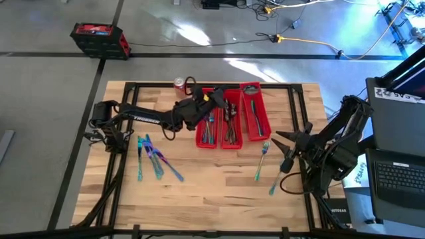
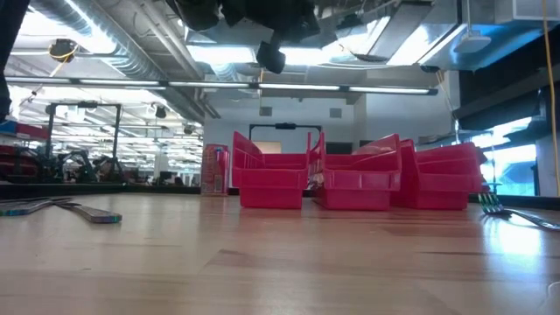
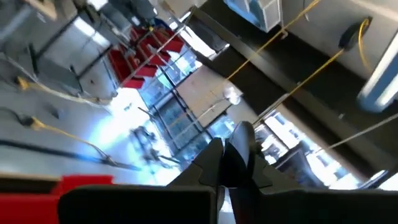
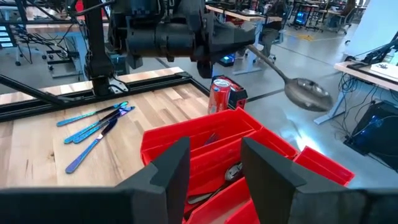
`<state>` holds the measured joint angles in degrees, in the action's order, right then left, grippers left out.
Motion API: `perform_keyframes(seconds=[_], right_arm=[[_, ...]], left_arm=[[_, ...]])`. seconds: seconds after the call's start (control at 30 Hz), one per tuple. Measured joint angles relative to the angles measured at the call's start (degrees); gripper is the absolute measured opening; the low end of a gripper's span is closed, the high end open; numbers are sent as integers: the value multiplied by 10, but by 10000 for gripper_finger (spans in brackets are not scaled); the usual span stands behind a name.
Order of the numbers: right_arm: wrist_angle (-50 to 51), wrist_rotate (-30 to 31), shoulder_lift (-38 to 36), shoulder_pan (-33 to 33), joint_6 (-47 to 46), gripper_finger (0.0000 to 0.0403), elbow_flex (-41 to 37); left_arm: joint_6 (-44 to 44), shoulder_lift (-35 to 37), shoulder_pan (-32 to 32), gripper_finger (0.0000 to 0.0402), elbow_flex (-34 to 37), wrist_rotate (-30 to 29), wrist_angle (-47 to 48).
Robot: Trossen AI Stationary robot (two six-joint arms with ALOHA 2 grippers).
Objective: Sort silverware
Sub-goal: Put the black spoon into the center red bin
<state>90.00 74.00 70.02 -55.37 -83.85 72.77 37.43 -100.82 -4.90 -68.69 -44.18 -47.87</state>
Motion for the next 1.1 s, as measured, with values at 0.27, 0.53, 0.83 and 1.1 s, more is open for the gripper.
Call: perform_keyframes(seconds=[0.27,0.53,0.83,1.1], right_arm=[[0,-6,-20,-1,9,127,0],[1,-27,-25,-2,34,127,0],[0,-46,-29,-2,62,127,0],[0,-61,-46,-16,77,127,0]], left_arm=[[-114,-20,5,0,-22,-62,10],[-266,-137,31,0,-176,-131,34],[-316,-201,31,0,-311,-368,124],[-233,-207,42,0,-312,-424,176]])
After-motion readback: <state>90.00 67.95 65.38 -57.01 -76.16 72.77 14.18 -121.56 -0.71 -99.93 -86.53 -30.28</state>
